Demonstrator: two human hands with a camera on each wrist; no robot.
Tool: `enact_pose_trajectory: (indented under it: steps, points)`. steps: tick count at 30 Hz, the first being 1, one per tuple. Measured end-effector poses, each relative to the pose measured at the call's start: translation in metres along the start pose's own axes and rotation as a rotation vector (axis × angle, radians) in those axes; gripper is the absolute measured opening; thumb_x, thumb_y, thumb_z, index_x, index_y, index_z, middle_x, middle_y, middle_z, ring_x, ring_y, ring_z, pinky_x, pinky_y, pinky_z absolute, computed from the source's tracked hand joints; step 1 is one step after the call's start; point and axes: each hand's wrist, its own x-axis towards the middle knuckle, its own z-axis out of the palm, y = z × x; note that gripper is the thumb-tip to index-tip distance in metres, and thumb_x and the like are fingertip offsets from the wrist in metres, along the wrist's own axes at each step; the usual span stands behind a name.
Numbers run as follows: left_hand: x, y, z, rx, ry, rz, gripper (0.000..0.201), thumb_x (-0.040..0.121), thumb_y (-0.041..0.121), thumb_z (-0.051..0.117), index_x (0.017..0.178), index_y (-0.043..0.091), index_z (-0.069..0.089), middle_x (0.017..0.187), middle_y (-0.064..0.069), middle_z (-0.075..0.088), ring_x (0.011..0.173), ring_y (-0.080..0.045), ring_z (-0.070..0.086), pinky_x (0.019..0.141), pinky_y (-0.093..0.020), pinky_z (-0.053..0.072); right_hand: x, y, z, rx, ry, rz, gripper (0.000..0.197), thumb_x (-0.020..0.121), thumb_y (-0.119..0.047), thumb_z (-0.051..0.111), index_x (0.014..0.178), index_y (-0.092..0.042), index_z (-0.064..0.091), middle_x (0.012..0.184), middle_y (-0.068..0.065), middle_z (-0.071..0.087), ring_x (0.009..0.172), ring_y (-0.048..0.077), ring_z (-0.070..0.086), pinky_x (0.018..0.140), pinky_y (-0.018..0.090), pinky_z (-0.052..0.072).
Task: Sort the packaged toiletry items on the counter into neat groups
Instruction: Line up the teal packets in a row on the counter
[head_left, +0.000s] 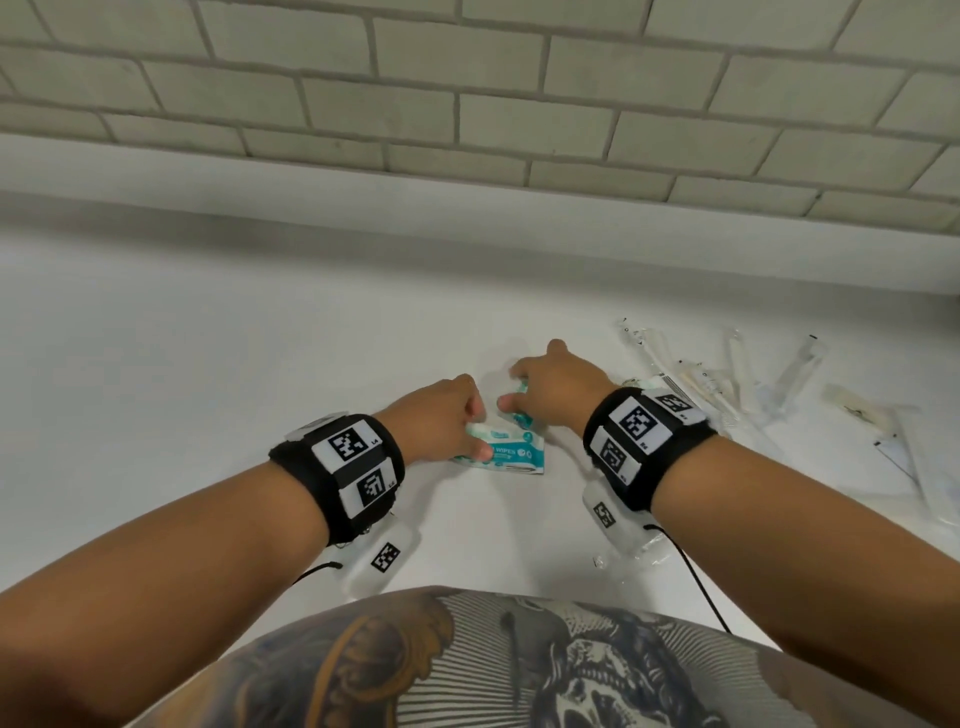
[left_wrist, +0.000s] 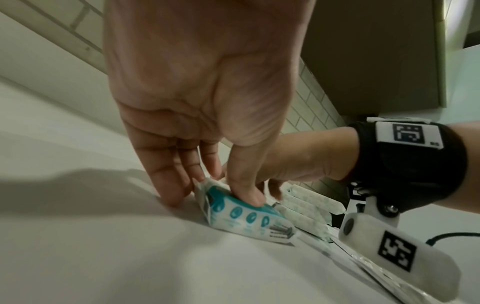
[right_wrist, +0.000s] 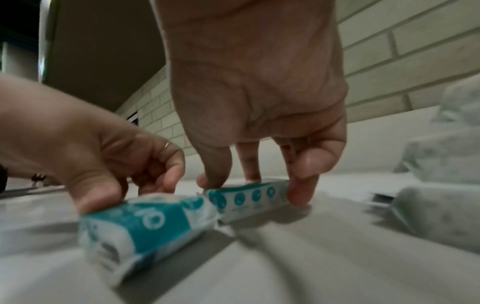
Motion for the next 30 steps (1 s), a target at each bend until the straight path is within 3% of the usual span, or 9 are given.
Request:
enact_pose_trajectory:
  steps: [3, 6, 8, 12, 15, 19, 22, 28, 30]
  points:
    - [0.000, 0.001, 0.000, -0.019, 0.027, -0.010, 0.054, 0.071, 0.032, 0.082, 0.111, 0.017, 0.048, 0.114, -0.001, 0.056, 0.099, -0.018, 0.060, 0.087, -0.035, 0.051, 0.004, -0.002, -0.004, 0.050, -0.036, -0.173, 0.021, 0.086, -0.015, 0.065, 0.107, -0.021, 0.067, 0.129, 0.003, 0.045, 0.106, 0.022, 0.057, 0.091, 0.036, 0.051]
    - [-0.003, 0.002, -0.001, -0.002, 0.075, -0.034, 0.069, 0.067, 0.034, 0.084, 0.121, 0.016, 0.043, 0.120, -0.002, 0.046, 0.107, -0.019, 0.053, 0.089, -0.032, 0.048, 0.000, -0.003, -0.011, 0.115, -0.144, -0.293, 0.039, 0.078, 0.012, 0.047, 0.092, -0.019, 0.065, 0.133, 0.000, 0.055, 0.120, 0.024, 0.054, 0.096, 0.039, 0.049]
    - [-0.005, 0.003, -0.001, 0.037, 0.108, -0.031, 0.079, 0.066, 0.036, 0.085, 0.128, 0.017, 0.039, 0.125, -0.003, 0.041, 0.113, -0.020, 0.048, 0.090, -0.029, 0.044, -0.006, 0.001, -0.013, 0.246, -0.180, -0.316, 0.045, 0.078, 0.016, 0.045, 0.101, -0.021, 0.057, 0.142, -0.002, 0.051, 0.130, 0.020, 0.048, 0.096, 0.037, 0.051]
    - [-0.007, 0.004, -0.001, 0.042, 0.093, -0.017, 0.091, 0.069, 0.037, 0.083, 0.141, 0.022, 0.029, 0.136, -0.002, 0.033, 0.125, -0.023, 0.040, 0.099, -0.032, 0.040, -0.019, 0.033, -0.022, 0.432, 0.055, -0.217, 0.056, 0.088, 0.003, 0.048, 0.130, -0.035, 0.043, 0.149, -0.002, 0.042, 0.128, 0.018, 0.050, 0.096, 0.037, 0.051]
    - [-0.005, 0.007, -0.001, 0.058, 0.078, -0.014, 0.092, 0.069, 0.037, 0.083, 0.142, 0.024, 0.028, 0.138, -0.003, 0.032, 0.125, -0.023, 0.041, 0.099, -0.032, 0.040, -0.039, 0.062, -0.040, 0.249, 0.241, -0.037, 0.050, 0.090, -0.021, 0.060, 0.135, -0.031, 0.042, 0.143, 0.002, 0.042, 0.115, 0.022, 0.055, 0.087, 0.031, 0.049]
    - [-0.001, 0.013, 0.002, 0.055, 0.060, 0.011, 0.081, 0.069, 0.034, 0.083, 0.135, 0.025, 0.038, 0.134, -0.003, 0.036, 0.118, -0.021, 0.047, 0.098, -0.032, 0.045, -0.058, 0.084, -0.035, -0.104, 0.004, 0.215, 0.092, 0.068, -0.046, 0.081, 0.143, -0.024, 0.032, 0.138, 0.007, 0.039, 0.114, 0.029, 0.053, 0.087, 0.039, 0.050]
    - [0.001, 0.016, 0.002, 0.075, 0.032, 0.047, 0.068, 0.071, 0.034, 0.081, 0.129, 0.023, 0.047, 0.129, -0.002, 0.042, 0.113, -0.019, 0.049, 0.094, -0.028, 0.043, -0.057, 0.090, -0.017, -0.170, -0.043, 0.227, 0.099, 0.063, -0.039, 0.086, 0.142, -0.020, 0.028, 0.130, 0.009, 0.043, 0.107, 0.028, 0.057, 0.084, 0.038, 0.052]
    - [0.001, 0.014, 0.002, 0.063, 0.053, 0.050, 0.063, 0.069, 0.037, 0.083, 0.122, 0.024, 0.052, 0.122, -0.001, 0.045, 0.106, -0.016, 0.050, 0.090, -0.027, 0.043, -0.049, 0.094, -0.021, -0.075, 0.057, 0.162, 0.075, 0.073, -0.016, 0.077, 0.137, -0.023, 0.038, 0.125, 0.003, 0.050, 0.099, 0.022, 0.056, 0.075, 0.030, 0.044]
    - [0.001, 0.013, 0.001, 0.070, 0.033, 0.064, 0.060, 0.069, 0.037, 0.082, 0.120, 0.024, 0.053, 0.120, 0.000, 0.045, 0.100, -0.015, 0.049, 0.089, -0.027, 0.044, -0.049, 0.082, -0.023, -0.014, 0.122, 0.060, 0.062, 0.081, -0.022, 0.072, 0.134, -0.024, 0.040, 0.121, -0.001, 0.054, 0.093, 0.019, 0.056, 0.074, 0.029, 0.044]
